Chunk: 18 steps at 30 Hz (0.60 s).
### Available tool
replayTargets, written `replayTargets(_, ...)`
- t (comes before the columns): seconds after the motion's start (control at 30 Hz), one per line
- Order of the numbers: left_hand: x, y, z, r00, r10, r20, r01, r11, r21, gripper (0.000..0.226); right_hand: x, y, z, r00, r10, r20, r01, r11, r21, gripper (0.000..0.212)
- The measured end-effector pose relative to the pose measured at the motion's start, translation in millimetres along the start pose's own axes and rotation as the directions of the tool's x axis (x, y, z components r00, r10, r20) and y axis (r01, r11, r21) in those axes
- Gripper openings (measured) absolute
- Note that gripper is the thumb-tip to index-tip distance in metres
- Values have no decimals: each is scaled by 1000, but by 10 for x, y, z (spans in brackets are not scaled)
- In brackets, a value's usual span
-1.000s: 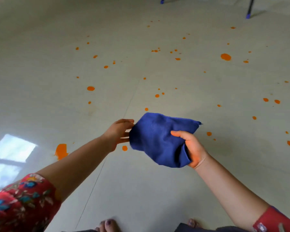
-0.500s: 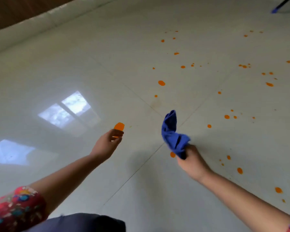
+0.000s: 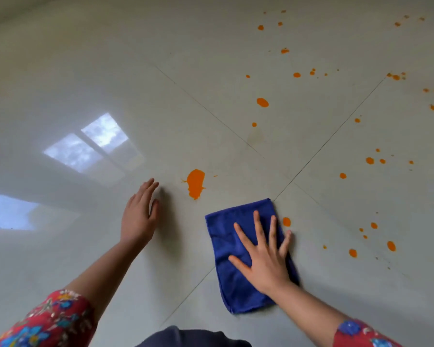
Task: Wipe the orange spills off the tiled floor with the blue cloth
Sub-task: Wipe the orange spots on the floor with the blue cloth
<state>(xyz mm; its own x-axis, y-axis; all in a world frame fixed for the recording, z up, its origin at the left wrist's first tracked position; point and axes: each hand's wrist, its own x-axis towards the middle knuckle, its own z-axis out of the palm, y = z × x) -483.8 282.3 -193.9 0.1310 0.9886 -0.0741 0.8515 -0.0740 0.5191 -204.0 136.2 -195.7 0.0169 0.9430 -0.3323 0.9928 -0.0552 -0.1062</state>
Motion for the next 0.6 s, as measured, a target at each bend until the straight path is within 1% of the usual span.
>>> replayTargets(0.07,70,-115,13,999,31,12,-32,998,45,46,-95,-2,167,999,-19,-51,17,999,-34,70)
replayTargets(0.17,98,-200,59,999,36,26,-38,998,59,49,-172,-121,340,988,-101,-116,96,994,-46,60)
replayTargets(0.23,64,-230,104,998,40,47,-44,996,76,54,-143,-263,383,983,-122,-136,115,992,-56,60)
replayTargets(0.33,-4,-257,188,997,52,57,-60,989,136,55,-15,-344,352,974,-163,-159,142,981,-132,63)
replayTargets(0.4,-3,-258,236,998,50,36,-55,985,162,54,50,-347,335,973,-144,-181,130,988,-87,64)
replayTargets(0.47,9,-247,244,999,41,14,-43,987,155,54,63,-402,331,963,-175,-204,170,984,-44,63)
replayTargets(0.5,11,-241,250,999,37,-5,-36,989,141,53,83,-443,337,947,-246,-207,240,969,-53,62)
replayTargets(0.53,-4,-254,247,999,21,-28,-18,993,119,53,130,-502,355,916,-348,-200,342,937,-69,60)
replayTargets(0.6,-18,-253,254,995,-10,-104,18,997,75,55,320,-636,351,811,-551,-196,541,834,-109,55)
